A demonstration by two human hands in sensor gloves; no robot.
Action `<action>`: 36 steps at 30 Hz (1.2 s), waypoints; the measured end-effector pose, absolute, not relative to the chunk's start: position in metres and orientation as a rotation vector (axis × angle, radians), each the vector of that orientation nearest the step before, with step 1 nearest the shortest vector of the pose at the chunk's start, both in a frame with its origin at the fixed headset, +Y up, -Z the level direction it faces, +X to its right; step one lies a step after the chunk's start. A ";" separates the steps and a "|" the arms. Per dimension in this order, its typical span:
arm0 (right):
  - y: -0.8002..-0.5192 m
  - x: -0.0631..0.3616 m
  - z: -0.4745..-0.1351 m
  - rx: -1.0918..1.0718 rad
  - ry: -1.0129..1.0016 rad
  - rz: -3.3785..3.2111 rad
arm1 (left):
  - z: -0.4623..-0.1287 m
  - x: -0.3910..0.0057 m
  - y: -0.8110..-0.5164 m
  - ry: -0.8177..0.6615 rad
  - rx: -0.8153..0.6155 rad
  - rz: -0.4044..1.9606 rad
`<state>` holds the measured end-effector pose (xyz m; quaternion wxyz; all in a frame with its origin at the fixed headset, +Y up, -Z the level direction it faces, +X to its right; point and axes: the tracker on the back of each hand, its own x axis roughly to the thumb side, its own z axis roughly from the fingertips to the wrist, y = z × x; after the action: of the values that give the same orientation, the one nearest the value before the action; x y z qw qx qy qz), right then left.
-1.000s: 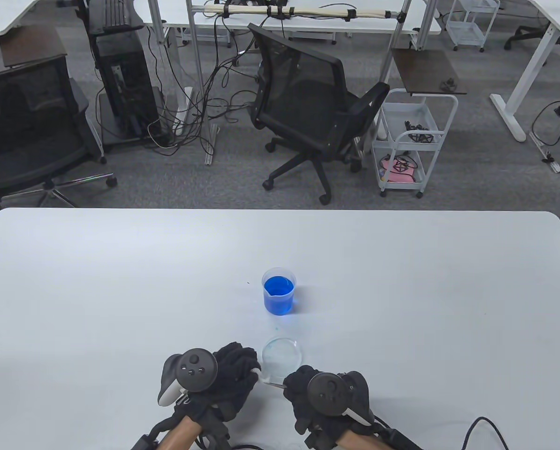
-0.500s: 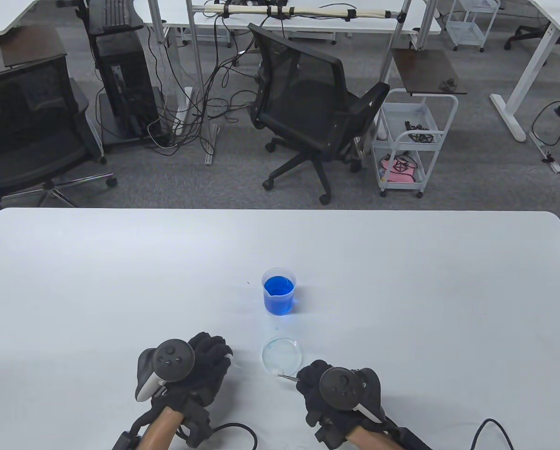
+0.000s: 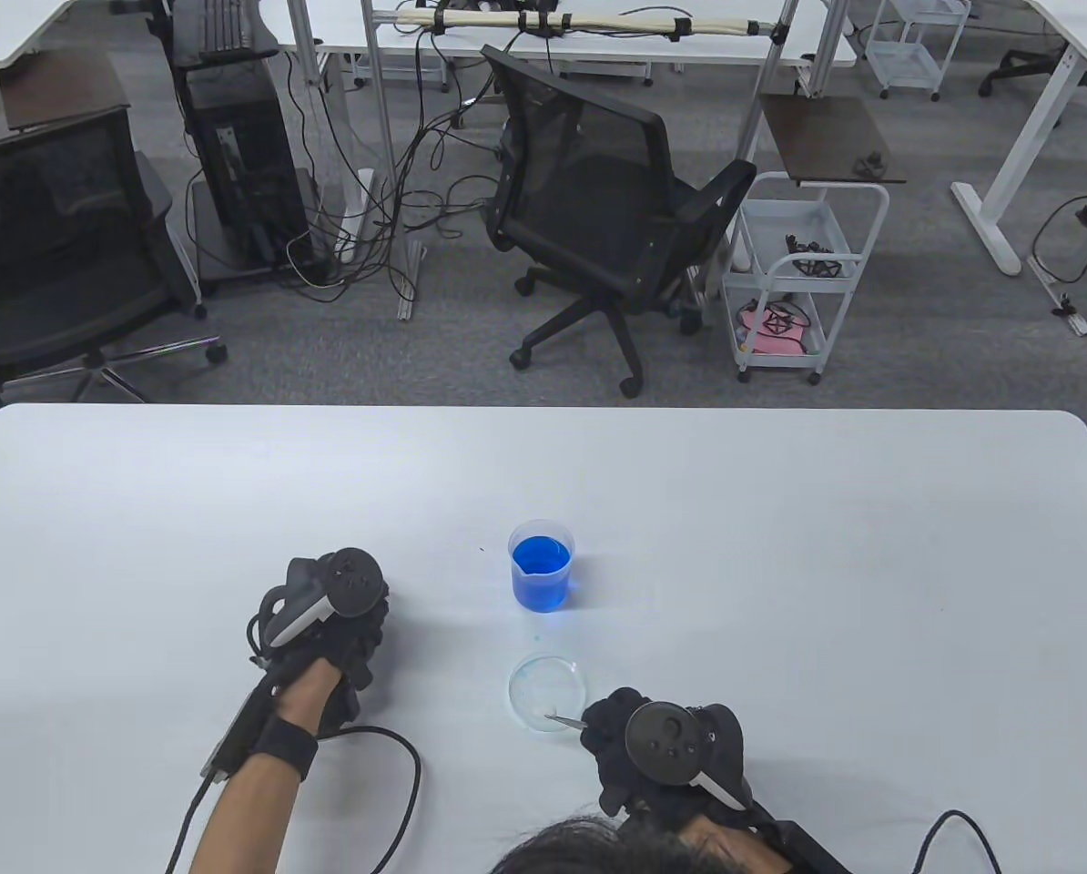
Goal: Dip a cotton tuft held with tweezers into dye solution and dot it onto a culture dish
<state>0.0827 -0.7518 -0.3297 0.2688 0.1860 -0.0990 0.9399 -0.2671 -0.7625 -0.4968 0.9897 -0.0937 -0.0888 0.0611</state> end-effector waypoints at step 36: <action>-0.745 0.110 -0.349 0.350 -0.372 2.593 | -0.424 -0.277 -0.727 -0.142 -0.149 0.364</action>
<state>0.1101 -0.7453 -0.3490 0.2466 0.1282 -0.1365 0.9508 -0.2772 -0.7267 -0.4242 0.9782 -0.0738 -0.0703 0.1807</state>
